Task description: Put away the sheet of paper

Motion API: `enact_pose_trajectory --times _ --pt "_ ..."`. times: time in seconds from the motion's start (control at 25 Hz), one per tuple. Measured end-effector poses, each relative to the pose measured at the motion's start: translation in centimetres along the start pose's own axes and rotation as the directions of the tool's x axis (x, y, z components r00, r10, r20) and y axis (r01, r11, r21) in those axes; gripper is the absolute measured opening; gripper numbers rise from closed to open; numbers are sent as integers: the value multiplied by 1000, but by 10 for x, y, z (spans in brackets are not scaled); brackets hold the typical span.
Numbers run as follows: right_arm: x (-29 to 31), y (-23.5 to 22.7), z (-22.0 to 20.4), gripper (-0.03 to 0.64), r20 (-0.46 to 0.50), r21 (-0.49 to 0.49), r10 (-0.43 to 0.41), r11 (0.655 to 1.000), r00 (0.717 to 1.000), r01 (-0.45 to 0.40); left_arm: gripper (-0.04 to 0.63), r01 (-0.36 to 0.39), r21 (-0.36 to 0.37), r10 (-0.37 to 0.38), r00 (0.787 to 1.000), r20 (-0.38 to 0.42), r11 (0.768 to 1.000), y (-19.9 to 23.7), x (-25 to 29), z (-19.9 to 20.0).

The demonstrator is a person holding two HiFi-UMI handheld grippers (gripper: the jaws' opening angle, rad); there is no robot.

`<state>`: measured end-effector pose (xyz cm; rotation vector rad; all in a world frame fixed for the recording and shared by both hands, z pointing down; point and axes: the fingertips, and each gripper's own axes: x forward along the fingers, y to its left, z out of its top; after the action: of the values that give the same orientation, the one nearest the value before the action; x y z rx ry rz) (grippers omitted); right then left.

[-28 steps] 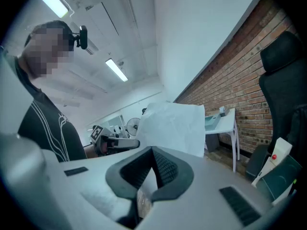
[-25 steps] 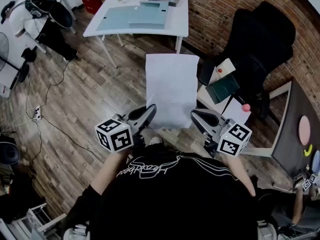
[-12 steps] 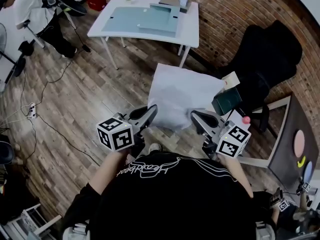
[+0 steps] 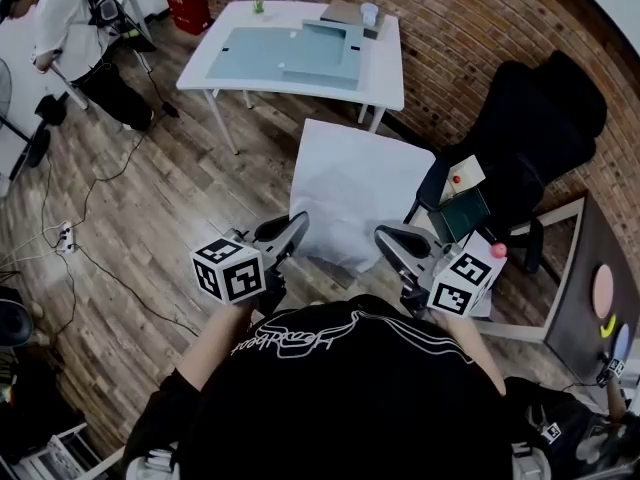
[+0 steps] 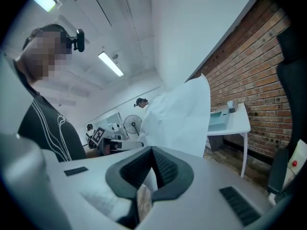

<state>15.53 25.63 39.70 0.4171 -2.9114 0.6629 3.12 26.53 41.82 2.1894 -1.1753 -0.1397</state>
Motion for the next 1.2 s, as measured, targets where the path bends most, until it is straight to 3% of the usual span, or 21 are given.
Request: enact_pose_trajectory --times 0.48,0.92,1.2 --pt "36 -63 13 5 12 80 9 997 1000 -10 31 -37 13 38 998 -51 999 44 42 24" --pt "141 -153 70 5 -24 77 148 986 989 -146 31 -176 -40 176 984 -7 983 148 85 93" --pt "190 -223 102 5 -56 84 177 982 983 -172 31 -221 -71 222 975 9 973 213 132 141"
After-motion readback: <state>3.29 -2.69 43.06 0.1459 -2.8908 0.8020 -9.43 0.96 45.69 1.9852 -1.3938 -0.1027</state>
